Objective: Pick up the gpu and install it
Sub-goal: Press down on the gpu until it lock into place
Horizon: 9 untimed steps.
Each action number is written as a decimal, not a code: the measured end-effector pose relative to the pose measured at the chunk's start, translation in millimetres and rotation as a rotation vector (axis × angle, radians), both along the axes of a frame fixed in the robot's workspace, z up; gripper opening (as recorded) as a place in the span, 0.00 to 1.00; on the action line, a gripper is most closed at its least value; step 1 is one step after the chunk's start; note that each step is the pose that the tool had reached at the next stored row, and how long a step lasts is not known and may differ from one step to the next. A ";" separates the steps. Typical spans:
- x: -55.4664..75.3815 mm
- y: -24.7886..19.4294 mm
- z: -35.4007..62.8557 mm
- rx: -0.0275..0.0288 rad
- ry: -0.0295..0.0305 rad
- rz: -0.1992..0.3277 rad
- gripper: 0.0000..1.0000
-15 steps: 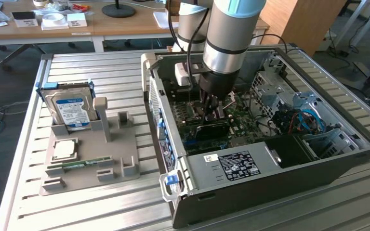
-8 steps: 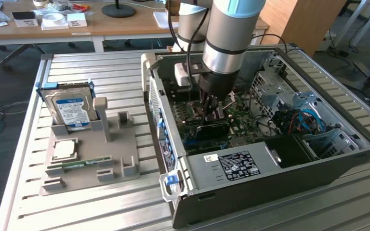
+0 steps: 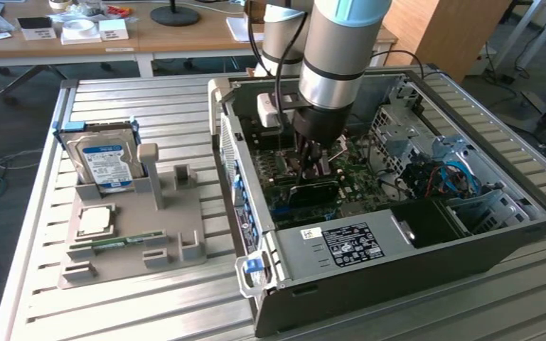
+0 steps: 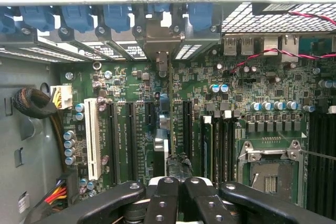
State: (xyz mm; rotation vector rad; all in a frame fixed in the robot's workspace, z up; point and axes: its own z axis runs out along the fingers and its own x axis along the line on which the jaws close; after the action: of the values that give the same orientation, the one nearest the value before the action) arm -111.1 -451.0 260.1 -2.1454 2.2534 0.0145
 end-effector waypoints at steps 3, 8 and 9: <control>0.0 0.0 -0.2 0.0003 -0.0001 0.000 0.11; 0.0 0.1 -0.1 0.0006 -0.0002 0.000 0.11; 0.0 0.1 0.2 0.0009 -0.0003 0.000 0.11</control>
State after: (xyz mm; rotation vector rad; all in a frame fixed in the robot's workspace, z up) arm -111.1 -450.9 260.3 -2.1447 2.2529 0.0151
